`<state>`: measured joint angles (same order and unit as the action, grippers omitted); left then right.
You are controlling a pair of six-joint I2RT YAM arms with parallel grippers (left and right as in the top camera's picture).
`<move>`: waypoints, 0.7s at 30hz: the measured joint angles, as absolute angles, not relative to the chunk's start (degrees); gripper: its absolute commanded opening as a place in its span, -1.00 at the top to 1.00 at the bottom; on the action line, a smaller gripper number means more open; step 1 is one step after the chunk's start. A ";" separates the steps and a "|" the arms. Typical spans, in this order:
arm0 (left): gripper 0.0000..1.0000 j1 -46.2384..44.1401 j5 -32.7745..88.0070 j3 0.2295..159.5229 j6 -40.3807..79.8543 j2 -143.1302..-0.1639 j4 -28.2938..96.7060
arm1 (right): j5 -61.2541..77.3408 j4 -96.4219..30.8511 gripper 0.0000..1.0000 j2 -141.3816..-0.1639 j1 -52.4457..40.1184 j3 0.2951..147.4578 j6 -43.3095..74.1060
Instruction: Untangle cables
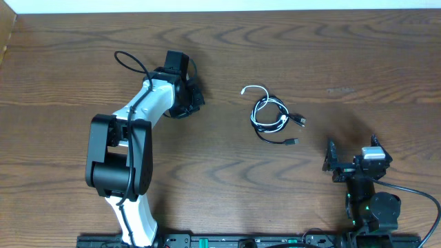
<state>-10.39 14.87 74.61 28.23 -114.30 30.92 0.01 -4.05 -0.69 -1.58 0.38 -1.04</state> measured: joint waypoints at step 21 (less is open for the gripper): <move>0.81 -10.39 14.15 74.61 26.50 -114.30 30.20 | 0.01 -4.05 -0.98 -0.69 -1.58 0.38 -1.04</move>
<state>-10.39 14.15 74.61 26.50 -114.30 30.20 0.01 -4.05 -0.69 -1.58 0.38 -1.04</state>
